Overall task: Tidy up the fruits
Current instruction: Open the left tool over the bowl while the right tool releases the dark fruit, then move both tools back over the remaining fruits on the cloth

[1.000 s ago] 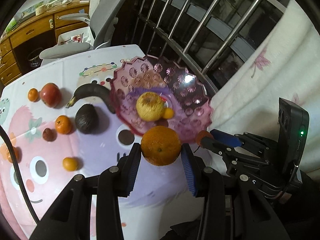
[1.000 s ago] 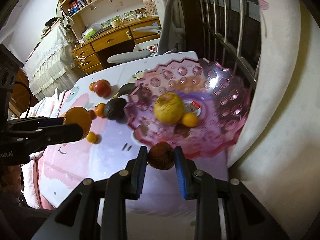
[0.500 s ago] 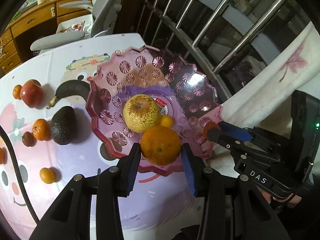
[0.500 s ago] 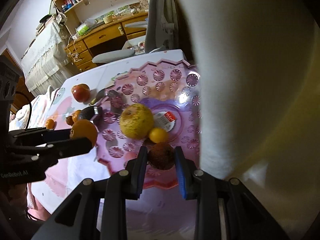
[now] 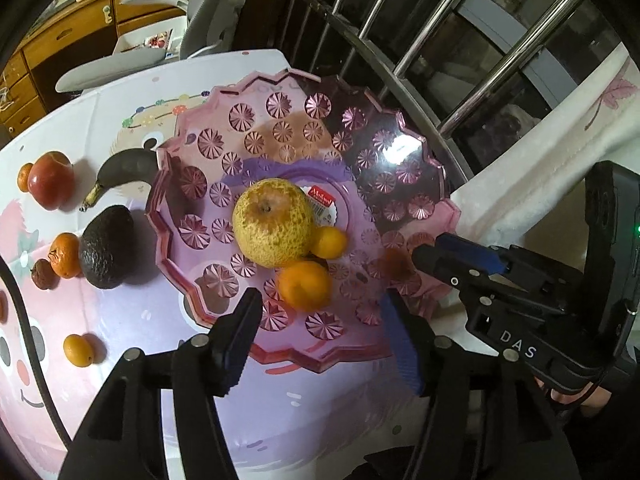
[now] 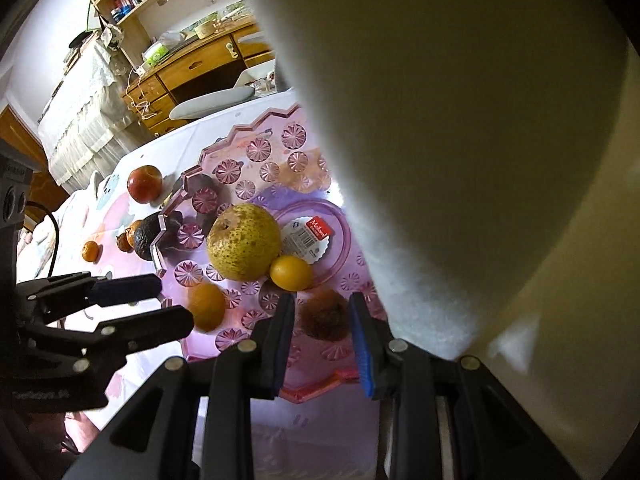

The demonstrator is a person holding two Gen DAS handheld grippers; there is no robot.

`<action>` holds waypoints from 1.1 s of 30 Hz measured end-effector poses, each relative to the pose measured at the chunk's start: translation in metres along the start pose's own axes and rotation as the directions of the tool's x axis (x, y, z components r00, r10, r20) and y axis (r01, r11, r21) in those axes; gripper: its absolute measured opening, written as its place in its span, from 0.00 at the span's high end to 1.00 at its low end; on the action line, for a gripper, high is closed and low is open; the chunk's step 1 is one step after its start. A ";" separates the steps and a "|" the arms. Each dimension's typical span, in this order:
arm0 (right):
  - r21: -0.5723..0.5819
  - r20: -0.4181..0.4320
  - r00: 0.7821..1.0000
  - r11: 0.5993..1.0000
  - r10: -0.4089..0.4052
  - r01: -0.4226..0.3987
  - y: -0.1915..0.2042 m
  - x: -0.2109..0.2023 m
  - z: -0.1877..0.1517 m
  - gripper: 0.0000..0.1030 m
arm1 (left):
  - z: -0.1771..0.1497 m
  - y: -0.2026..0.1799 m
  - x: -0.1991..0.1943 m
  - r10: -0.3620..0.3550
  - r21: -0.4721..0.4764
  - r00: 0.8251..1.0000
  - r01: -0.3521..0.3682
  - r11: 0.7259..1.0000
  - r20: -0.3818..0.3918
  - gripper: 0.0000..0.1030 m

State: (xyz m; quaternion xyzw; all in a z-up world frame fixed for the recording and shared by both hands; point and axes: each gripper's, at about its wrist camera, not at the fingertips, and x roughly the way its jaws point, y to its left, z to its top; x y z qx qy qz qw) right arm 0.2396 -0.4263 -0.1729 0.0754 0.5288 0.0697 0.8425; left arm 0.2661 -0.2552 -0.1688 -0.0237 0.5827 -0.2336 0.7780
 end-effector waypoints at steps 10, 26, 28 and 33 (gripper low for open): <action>0.049 -0.005 1.000 0.999 0.009 -0.009 0.001 -0.003 -0.007 0.60 | -0.005 0.015 -0.014 0.013 -0.036 1.000 -0.012 0.999 0.018 0.35; 0.217 -0.045 0.998 0.976 0.037 -0.027 0.034 -0.004 -0.031 0.59 | -0.049 0.076 -0.063 0.050 -0.116 0.998 -0.045 0.992 0.041 0.35; 0.249 -0.047 0.998 0.968 0.037 -0.024 0.040 -0.006 -0.037 0.58 | -0.058 0.091 -0.071 0.056 -0.133 0.998 -0.050 0.990 0.039 0.35; 0.341 -0.046 0.998 0.940 0.039 -0.021 0.054 -0.014 -0.052 0.54 | -0.080 0.128 -0.095 0.067 -0.154 0.997 -0.059 0.986 0.041 0.35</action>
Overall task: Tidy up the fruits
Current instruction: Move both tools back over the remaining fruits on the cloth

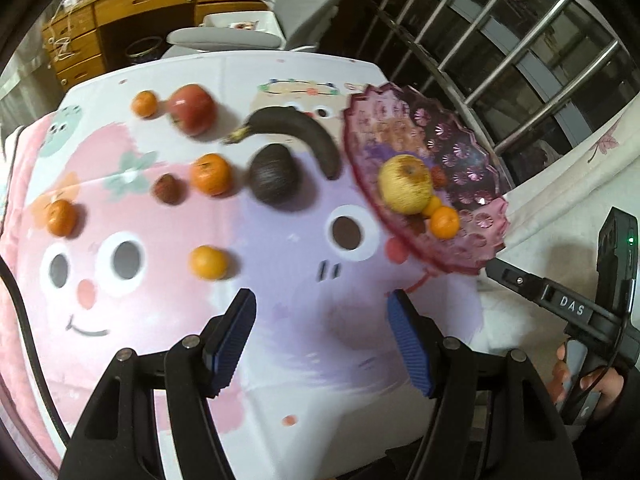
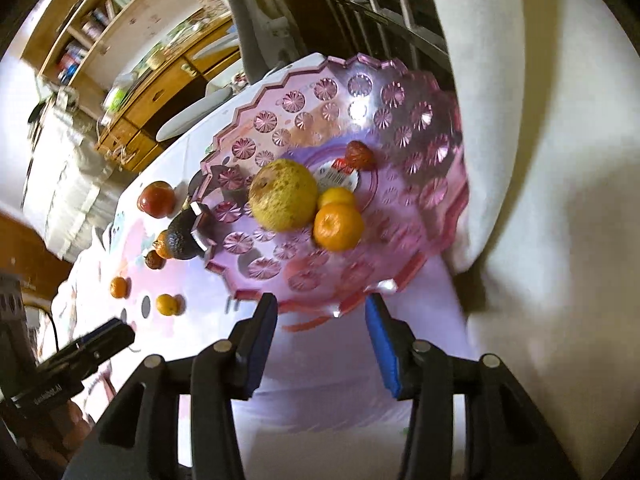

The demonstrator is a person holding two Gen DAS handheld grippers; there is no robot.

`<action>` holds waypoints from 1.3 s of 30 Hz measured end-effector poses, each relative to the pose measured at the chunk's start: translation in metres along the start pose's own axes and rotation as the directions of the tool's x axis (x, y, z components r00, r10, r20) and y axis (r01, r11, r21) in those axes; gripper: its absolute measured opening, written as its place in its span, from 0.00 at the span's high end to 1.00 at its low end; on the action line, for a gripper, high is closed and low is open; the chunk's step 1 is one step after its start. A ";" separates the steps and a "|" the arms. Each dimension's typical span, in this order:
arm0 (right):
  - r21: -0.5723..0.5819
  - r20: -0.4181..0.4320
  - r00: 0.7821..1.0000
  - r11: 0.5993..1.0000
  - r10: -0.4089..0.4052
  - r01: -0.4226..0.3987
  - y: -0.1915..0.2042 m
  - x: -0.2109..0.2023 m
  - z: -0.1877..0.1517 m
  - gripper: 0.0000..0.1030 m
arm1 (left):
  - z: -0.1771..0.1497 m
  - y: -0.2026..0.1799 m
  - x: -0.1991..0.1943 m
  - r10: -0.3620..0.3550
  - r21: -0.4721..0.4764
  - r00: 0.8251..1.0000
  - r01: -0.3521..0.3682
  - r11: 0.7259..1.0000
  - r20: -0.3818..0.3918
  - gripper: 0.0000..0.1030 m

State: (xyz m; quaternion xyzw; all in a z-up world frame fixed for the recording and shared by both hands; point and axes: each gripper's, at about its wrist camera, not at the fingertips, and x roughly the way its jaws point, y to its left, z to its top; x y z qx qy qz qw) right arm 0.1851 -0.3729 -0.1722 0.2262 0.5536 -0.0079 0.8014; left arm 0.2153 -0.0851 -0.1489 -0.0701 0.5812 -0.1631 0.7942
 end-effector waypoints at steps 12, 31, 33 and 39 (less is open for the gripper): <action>0.239 -0.030 1.000 0.971 -0.001 0.008 0.041 0.016 -0.060 0.53 | -0.020 0.094 -0.051 0.022 -0.011 1.000 -0.021 1.000 0.011 0.35; 0.331 -0.114 0.993 0.942 -0.012 0.050 0.132 0.067 -0.110 0.53 | -0.004 0.218 -0.065 0.104 0.002 0.993 -0.104 0.995 -0.050 0.35; 0.317 -0.125 0.992 0.947 -0.017 0.057 0.139 0.072 -0.109 0.53 | 0.002 0.227 -0.063 0.117 -0.008 0.992 -0.118 0.993 -0.051 0.35; 0.251 -0.157 0.987 0.965 -0.038 0.077 0.158 0.090 -0.105 0.53 | 0.018 0.248 -0.050 0.140 -0.039 0.989 -0.142 0.989 -0.054 0.35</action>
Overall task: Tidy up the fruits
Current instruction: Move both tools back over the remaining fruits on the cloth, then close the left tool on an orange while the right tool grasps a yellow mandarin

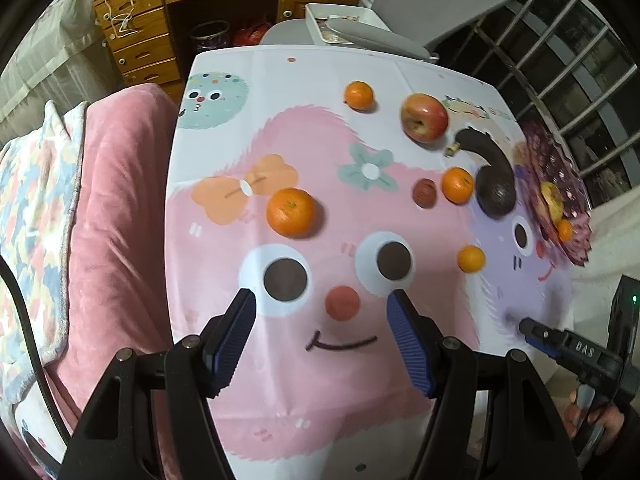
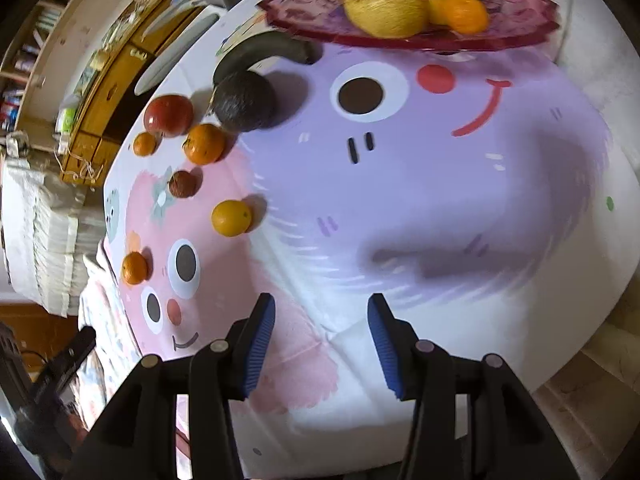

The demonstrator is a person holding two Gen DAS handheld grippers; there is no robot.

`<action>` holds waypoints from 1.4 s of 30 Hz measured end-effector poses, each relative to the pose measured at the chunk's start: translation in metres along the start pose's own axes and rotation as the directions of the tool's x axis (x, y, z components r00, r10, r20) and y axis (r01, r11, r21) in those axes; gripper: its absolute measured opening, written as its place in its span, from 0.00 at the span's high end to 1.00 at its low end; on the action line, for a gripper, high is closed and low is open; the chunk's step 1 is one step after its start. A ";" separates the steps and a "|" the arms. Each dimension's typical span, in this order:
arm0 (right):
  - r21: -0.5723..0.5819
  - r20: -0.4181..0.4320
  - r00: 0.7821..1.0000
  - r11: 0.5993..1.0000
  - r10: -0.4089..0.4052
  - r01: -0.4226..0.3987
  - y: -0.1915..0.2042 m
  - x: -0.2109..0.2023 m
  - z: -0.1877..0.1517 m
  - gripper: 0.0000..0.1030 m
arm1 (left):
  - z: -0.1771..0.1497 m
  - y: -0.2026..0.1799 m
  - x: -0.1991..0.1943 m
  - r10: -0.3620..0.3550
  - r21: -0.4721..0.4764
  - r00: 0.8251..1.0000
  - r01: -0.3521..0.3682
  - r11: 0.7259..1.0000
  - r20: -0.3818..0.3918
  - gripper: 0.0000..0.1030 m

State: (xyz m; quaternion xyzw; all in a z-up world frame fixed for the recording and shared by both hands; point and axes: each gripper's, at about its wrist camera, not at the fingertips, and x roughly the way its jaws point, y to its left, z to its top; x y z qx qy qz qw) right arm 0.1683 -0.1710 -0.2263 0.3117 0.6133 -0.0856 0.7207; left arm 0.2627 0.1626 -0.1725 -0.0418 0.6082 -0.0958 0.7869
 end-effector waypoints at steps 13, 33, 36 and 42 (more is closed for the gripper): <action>-0.240 0.021 1.000 0.970 -0.023 0.027 0.054 0.031 0.024 0.53 | 0.042 0.017 0.055 0.024 -0.060 0.998 -0.027 0.998 -0.057 0.35; -0.484 0.042 0.997 0.871 -0.065 0.077 0.096 0.071 0.039 0.55 | 0.067 0.020 0.120 -0.004 -0.135 0.997 -0.007 0.991 -0.079 0.42; -0.490 0.051 0.997 0.868 -0.066 0.082 0.096 0.071 0.040 0.56 | 0.068 0.020 0.124 0.000 -0.129 0.996 -0.012 0.992 -0.087 0.43; -0.495 0.064 0.995 0.864 -0.073 0.095 0.098 0.071 0.041 0.64 | 0.069 0.021 0.125 0.016 -0.124 0.997 -0.026 0.992 -0.079 0.51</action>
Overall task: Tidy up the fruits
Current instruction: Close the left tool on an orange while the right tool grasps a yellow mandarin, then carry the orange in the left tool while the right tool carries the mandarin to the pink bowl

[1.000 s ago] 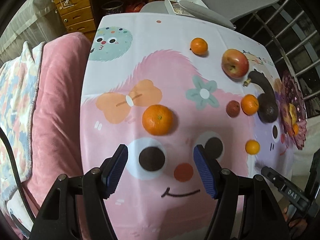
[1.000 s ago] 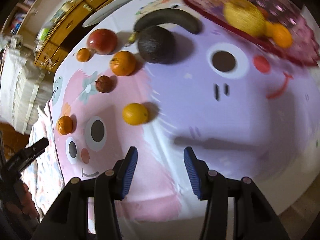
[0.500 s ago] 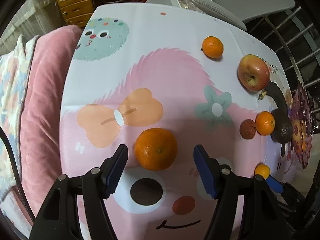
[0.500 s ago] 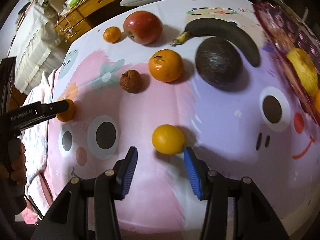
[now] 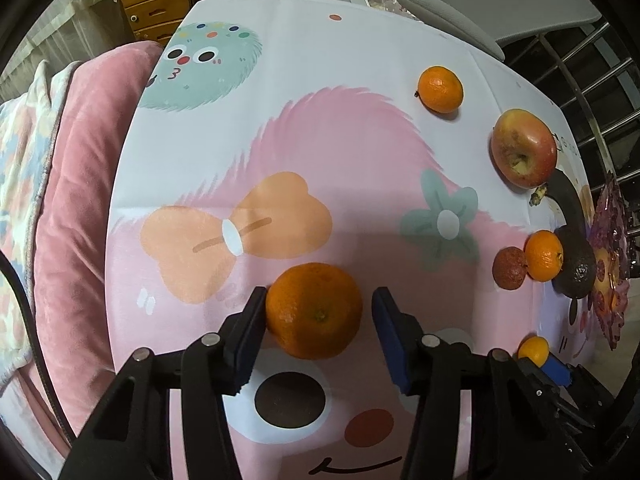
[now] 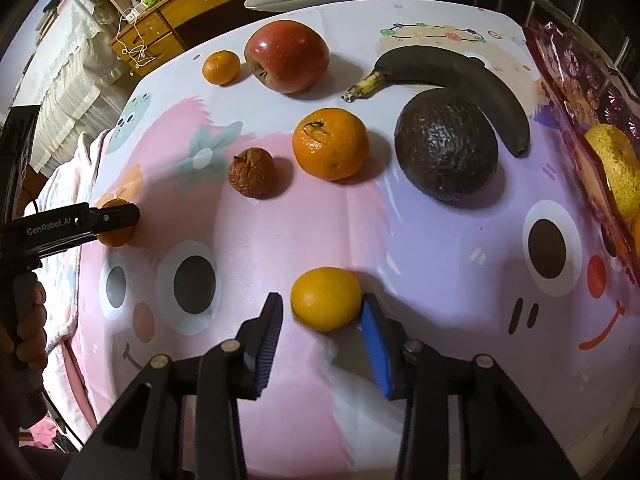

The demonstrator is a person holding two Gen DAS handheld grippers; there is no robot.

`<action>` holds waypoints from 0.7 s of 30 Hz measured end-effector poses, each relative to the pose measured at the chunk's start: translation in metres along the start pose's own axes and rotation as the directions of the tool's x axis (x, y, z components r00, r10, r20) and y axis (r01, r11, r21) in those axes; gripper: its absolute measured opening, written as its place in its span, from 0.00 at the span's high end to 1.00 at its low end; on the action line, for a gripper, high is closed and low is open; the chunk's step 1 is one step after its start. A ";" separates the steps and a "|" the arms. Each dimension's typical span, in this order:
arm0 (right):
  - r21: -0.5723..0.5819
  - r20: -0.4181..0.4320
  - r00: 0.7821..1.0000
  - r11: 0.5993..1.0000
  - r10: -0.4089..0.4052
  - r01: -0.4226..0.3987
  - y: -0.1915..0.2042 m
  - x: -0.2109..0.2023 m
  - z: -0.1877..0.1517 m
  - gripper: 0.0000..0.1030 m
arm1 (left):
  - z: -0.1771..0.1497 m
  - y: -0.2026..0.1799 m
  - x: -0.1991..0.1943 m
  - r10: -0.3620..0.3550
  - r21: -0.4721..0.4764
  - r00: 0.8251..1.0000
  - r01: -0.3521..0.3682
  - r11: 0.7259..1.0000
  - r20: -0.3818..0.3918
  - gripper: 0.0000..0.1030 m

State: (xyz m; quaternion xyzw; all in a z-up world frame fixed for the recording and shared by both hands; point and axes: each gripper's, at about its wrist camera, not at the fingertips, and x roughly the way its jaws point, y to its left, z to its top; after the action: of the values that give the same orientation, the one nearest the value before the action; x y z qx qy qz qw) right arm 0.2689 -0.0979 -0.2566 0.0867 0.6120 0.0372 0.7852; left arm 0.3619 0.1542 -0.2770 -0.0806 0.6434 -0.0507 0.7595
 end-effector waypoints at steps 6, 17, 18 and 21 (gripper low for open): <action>-0.010 -0.004 1.000 1.000 0.015 -0.015 0.002 0.000 -0.001 0.66 | 0.001 0.007 -0.002 0.004 0.000 1.000 -0.004 1.000 -0.001 0.58; -0.128 0.043 0.997 0.990 0.059 -0.053 0.041 -0.023 -0.006 0.66 | -0.017 0.007 -0.030 -0.001 0.012 1.000 0.000 1.000 0.030 0.59; -0.139 0.050 0.997 0.989 0.064 -0.057 0.045 -0.027 -0.006 0.66 | -0.020 0.006 -0.036 -0.003 0.016 0.999 0.002 1.000 0.037 0.59; -0.173 0.078 0.994 0.983 0.079 -0.064 0.057 -0.041 -0.011 0.66 | -0.029 0.002 -0.049 -0.009 0.031 0.999 0.008 0.999 0.054 0.59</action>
State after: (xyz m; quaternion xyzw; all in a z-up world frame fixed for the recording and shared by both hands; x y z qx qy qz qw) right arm 0.2508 -0.0478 -0.2094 0.0428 0.5691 0.1136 0.8132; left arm 0.3253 0.1632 -0.2346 -0.0730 0.6215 -0.0617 0.7776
